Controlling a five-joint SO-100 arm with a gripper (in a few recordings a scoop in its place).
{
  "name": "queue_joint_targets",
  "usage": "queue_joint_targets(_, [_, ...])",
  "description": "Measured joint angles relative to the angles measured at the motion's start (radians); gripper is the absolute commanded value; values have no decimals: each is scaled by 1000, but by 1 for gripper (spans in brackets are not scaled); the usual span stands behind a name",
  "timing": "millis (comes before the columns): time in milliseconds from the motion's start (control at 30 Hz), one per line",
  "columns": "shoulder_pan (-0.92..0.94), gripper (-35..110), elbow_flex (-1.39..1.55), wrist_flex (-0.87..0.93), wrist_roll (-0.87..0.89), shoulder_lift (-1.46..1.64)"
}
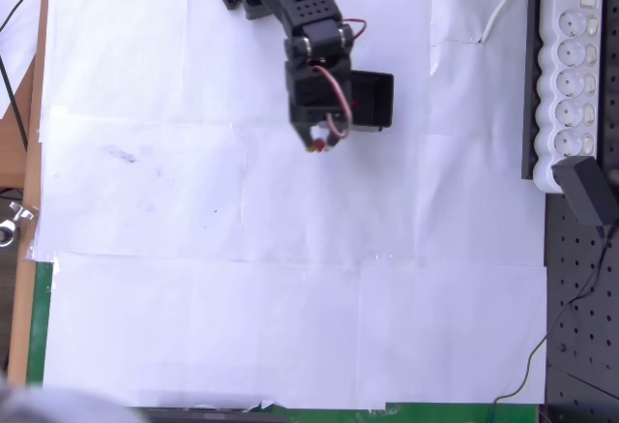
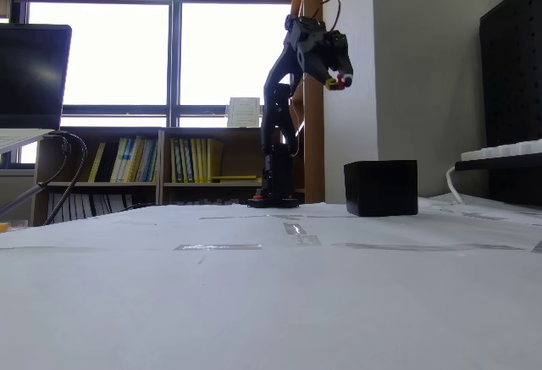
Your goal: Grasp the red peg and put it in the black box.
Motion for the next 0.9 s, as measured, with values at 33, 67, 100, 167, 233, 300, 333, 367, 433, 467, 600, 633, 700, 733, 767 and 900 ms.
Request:
queue_joint_targets(33, [-28, 0, -21, 9, -5, -23])
queue_joint_targets(67, [-55, 0, -46, 14, -6, -49])
queue_joint_targets(100, [-81, 0, -64, 23, -6, -69])
queue_joint_targets(167, [-135, 0, -107, 38, -6, -98])
queue_joint_targets(233, [-187, 0, -149, 48, -12, -115])
queue_joint_targets(300, [-230, 0, -189, 48, -21, -126])
queue_joint_targets(333, [-250, 0, -213, 48, -25, -130])
queue_joint_targets(367, [-262, 0, -236, 46, -25, -132])
queue_joint_targets(433, [-272, 0, -273, 43, -25, -133])
queue_joint_targets(467, [-272, 0, -295, 43, -25, -133])
queue_joint_targets(600, [-270, 9, -379, 6, -25, -133])
queue_joint_targets(633, [-267, 14, -396, -8, -25, -133])
queue_joint_targets(700, [-262, 21, -410, -37, -15, -133])
queue_joint_targets(733, [-261, 25, -410, -54, -8, -133])
queue_joint_targets(767, [-256, 28, -410, -64, -3, -133])
queue_joint_targets(900, [-245, 35, -410, -91, -54, -133])
